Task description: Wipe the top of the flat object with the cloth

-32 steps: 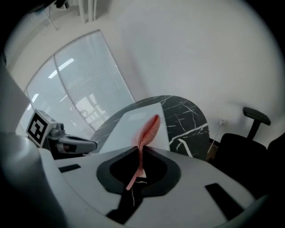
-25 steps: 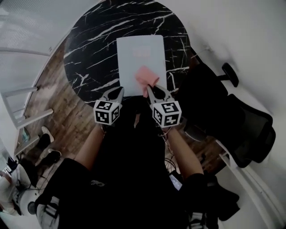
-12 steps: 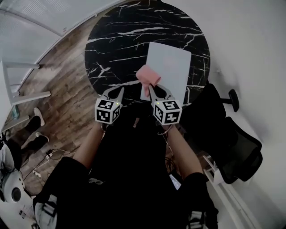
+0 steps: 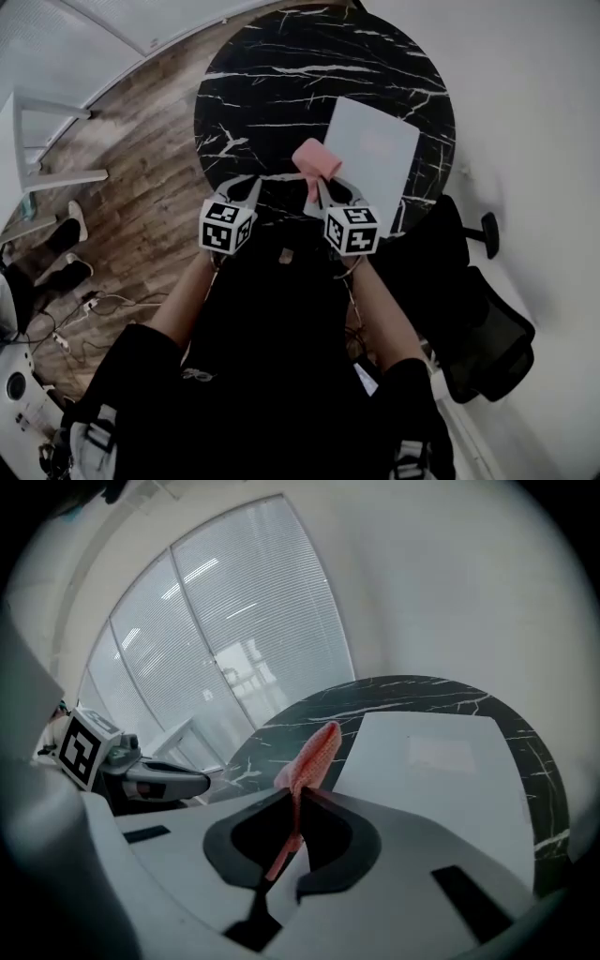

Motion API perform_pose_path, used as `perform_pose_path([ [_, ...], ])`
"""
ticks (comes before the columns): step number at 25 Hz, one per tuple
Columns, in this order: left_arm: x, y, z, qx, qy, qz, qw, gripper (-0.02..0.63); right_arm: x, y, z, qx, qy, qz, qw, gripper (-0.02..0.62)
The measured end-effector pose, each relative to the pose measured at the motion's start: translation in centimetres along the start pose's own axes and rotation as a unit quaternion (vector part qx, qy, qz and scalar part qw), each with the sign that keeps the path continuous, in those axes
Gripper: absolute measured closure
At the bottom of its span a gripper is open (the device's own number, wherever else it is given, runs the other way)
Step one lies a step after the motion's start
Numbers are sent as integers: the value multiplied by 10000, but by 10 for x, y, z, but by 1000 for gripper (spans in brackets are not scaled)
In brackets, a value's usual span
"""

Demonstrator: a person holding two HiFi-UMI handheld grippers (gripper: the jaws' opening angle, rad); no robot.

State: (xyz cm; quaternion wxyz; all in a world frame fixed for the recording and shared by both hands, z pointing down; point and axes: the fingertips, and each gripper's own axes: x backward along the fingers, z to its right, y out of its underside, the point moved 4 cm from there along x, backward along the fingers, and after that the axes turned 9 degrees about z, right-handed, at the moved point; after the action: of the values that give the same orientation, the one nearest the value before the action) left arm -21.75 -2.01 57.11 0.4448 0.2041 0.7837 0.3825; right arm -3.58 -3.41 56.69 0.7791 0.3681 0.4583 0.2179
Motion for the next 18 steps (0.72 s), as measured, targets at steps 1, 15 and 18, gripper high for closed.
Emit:
perform_pose_path([
  [1, -2, 0, 1, 31, -39, -6, 10000, 607, -2, 2, 3, 54, -25, -80, 9999, 588],
  [15, -36, 3, 47, 323, -343, -243, 9986, 606, -11, 29, 57, 263, -385, -771, 9959, 588],
  [18, -42, 2, 55, 249, -280, -318, 9988, 607, -11, 31, 61, 209, -415, -794, 9958, 588],
])
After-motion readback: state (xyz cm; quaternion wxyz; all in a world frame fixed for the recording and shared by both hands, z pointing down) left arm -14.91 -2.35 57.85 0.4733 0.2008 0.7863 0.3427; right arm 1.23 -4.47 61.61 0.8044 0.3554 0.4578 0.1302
